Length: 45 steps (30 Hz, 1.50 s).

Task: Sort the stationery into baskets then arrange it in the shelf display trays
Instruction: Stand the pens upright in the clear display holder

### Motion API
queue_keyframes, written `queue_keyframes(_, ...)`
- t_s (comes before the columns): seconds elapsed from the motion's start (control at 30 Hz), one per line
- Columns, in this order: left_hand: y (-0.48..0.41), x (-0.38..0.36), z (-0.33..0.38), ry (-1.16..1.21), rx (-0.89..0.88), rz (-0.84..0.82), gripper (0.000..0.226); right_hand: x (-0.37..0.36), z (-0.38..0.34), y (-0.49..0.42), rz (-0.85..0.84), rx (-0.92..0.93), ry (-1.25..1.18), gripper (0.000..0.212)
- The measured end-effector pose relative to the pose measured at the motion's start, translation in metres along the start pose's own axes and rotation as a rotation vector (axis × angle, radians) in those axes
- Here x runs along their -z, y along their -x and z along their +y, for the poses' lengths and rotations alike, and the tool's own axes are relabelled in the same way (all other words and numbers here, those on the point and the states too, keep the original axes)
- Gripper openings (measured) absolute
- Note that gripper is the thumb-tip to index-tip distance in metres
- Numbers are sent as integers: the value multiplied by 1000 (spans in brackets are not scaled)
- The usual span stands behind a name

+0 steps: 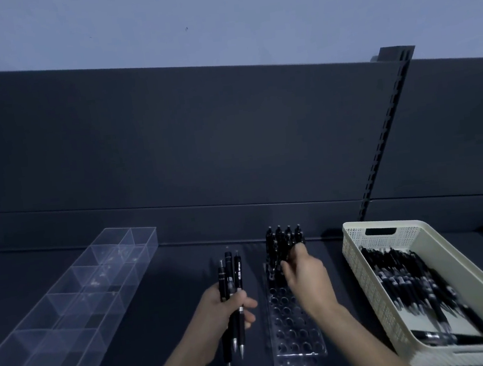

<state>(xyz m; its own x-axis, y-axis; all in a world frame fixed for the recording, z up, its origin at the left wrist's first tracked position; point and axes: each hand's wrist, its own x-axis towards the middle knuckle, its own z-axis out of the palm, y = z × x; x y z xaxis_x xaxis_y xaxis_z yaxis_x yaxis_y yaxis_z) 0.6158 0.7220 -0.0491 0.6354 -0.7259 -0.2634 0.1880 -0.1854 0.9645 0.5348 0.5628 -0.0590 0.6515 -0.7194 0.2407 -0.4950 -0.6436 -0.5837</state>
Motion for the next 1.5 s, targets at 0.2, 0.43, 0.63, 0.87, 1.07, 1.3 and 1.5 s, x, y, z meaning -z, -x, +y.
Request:
queue_keyframes(0.2,-1,1,-1,61,-9,-1,9,-11,4,3,20,-36,-3,15)
queue_keyframes(0.43,-3,-8,2,94,-16,-41,6,1,9,17,77,-82,-234,10)
queue_keyframes(0.63,-4,-27,6,59,-45,-104,12,23,-9,29,-128,-75,-577,18)
queue_keyframes(0.87,-7,-38,4,36,-36,-84,4,30,1,23,-134,-160,-663,32)
queue_keyframes(1.07,-9,-16,-3,-75,31,18,17,44,19,0,130,-164,-406,14)
queue_keyframes(1.3,-9,-13,-7,-41,56,56,11,25,13,-1,72,11,-153,14)
queue_keyframes(1.5,-7,-12,-4,64,35,18,11,10,17,-2,15,14,-76,11)
